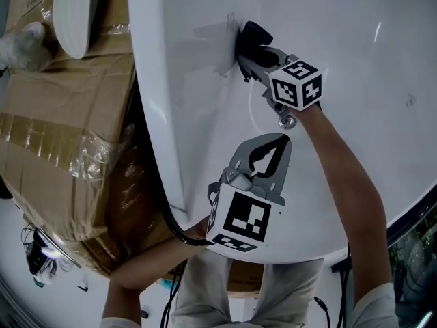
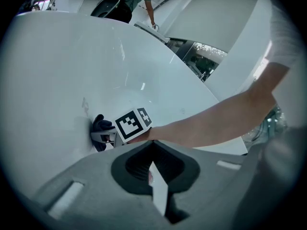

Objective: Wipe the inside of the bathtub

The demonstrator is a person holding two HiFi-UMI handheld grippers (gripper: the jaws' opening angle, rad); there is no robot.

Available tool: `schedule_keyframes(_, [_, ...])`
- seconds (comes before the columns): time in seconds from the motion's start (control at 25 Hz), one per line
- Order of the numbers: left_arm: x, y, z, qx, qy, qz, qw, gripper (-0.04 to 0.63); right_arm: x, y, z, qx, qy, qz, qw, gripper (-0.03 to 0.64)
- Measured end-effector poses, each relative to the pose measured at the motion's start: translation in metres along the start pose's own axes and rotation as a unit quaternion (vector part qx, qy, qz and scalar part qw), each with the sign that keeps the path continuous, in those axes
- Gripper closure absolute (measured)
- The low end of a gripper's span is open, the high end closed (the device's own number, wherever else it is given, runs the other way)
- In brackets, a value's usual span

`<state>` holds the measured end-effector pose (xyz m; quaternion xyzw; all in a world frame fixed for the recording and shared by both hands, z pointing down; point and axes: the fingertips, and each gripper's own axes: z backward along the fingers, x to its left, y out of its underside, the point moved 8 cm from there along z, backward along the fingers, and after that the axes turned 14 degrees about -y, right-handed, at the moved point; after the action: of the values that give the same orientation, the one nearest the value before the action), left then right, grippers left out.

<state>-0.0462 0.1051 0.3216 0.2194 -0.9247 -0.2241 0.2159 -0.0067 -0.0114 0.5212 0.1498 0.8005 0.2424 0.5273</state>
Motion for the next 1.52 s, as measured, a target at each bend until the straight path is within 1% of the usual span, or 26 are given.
schedule_keyframes(0.24, [0.001,-0.007,-0.001,-0.008,-0.008,0.02,0.9997,0.597,0.015,-0.013,0.008,-0.013,-0.019,0.014,1.0,0.543])
schedule_keyframes(0.32, [0.002,-0.009,0.0,-0.012,-0.015,0.022,0.9996,0.597,0.021,-0.016,0.009,-0.015,-0.024,0.016,0.999,0.543])
schedule_keyframes(0.4, [0.004,-0.01,0.001,-0.014,-0.024,0.032,0.9991,0.597,0.027,-0.02,0.008,-0.013,-0.034,0.022,0.999,0.543])
schedule_keyframes(0.48, [0.006,-0.012,0.002,-0.017,-0.035,0.055,0.9977,0.597,0.033,-0.024,0.008,-0.009,-0.044,0.03,0.999,0.543])
schedule_keyframes(0.6, [0.01,-0.022,0.003,-0.035,-0.053,0.094,0.9935,0.597,0.041,-0.031,0.011,-0.009,-0.053,0.04,0.998,0.543])
schedule_keyframes(0.72, [0.017,-0.025,0.009,-0.049,-0.089,0.128,0.9866,0.597,0.049,-0.036,0.011,-0.007,-0.064,0.048,0.997,0.543])
schedule_keyframes(0.8, [0.018,-0.024,0.013,-0.057,-0.114,0.126,0.9837,0.597,0.054,-0.04,0.012,-0.008,-0.074,0.053,0.996,0.543])
schedule_keyframes(0.88, [0.015,-0.022,0.017,-0.061,-0.126,0.114,0.9835,0.597,0.06,-0.044,0.013,-0.012,-0.081,0.058,0.995,0.543])
schedule_keyframes(1.2, [-0.003,-0.006,0.037,-0.052,-0.125,0.086,0.987,0.597,0.085,-0.054,0.016,-0.023,-0.093,0.071,0.993,0.543])
schedule_keyframes(1.4, [-0.008,0.003,0.049,-0.047,-0.123,0.08,0.9881,0.597,0.107,-0.059,0.019,-0.034,-0.106,0.081,0.991,0.543])
schedule_keyframes(1.52, [-0.006,0.006,0.057,-0.046,-0.13,0.08,0.9872,0.595,0.12,-0.064,0.02,-0.044,-0.112,0.085,0.989,0.543])
